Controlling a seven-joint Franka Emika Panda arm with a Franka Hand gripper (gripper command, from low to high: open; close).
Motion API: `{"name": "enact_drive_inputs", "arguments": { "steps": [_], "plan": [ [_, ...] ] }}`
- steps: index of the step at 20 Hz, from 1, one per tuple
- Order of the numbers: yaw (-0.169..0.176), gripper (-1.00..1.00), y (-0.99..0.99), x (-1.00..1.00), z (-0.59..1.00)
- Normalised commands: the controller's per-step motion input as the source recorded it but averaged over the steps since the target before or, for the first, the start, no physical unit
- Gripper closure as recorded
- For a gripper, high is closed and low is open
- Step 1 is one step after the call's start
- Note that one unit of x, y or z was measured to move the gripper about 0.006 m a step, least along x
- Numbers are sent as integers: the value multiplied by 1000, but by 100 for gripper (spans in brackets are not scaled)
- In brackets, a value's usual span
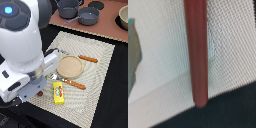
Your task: Interact with the objects in diverse but meaningful ways.
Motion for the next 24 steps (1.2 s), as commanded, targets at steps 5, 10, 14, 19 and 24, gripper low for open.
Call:
{"name": "enact_drive_inputs", "arguments": {
  "steps": [5,10,14,19,24],
  "plan": [
    [56,-100,426,-648,450],
    [27,-100,384,-561,242],
    [38,-100,345,-548,208],
    [94,-100,358,-483,125],
    [170,-100,385,-383,3]
  ]
}}
